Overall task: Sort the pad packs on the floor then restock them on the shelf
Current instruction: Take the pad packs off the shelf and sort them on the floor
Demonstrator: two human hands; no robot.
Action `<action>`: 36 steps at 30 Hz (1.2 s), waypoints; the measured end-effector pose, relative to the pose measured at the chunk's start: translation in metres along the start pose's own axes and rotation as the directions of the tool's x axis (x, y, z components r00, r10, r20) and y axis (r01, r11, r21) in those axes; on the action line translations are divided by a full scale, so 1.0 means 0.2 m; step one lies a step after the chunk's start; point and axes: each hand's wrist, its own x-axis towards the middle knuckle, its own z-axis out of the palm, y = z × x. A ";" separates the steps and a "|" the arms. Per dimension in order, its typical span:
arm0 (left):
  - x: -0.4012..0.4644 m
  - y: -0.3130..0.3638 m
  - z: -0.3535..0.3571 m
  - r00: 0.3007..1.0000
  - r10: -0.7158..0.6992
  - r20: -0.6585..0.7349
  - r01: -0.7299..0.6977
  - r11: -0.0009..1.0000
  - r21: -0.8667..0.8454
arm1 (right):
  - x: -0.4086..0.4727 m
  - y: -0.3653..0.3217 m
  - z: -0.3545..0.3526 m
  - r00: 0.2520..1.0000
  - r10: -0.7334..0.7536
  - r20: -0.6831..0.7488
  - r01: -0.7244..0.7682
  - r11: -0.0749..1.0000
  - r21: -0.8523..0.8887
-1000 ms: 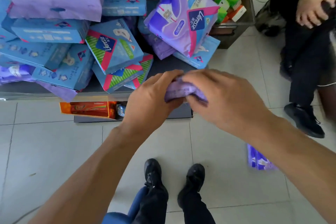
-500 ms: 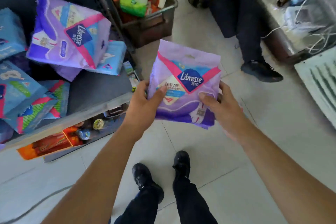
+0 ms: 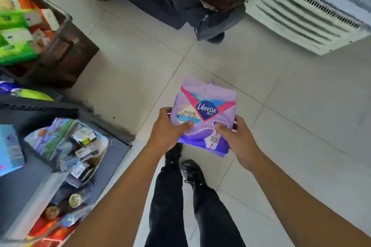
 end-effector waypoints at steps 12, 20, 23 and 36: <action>0.44 0.07 0.69 0.940 0.049 0.337 -0.156 0.941 0.300 | 0.29 0.22 -0.55 0.930 0.166 -0.329 -0.112 0.978 0.176; 0.61 0.00 1.19 0.947 -0.087 0.308 -0.040 0.924 0.381 | 0.60 0.45 -0.97 0.925 0.221 -0.310 -0.174 0.970 0.171; 0.77 -0.10 1.39 0.952 -0.132 0.277 0.012 0.917 0.398 | 0.83 0.57 -1.09 0.931 0.227 -0.285 -0.192 0.970 0.147; 1.88 -0.46 1.31 0.994 0.011 -0.105 0.052 0.816 0.576 | 1.79 1.26 -1.21 0.889 0.196 -0.413 -0.205 0.979 0.022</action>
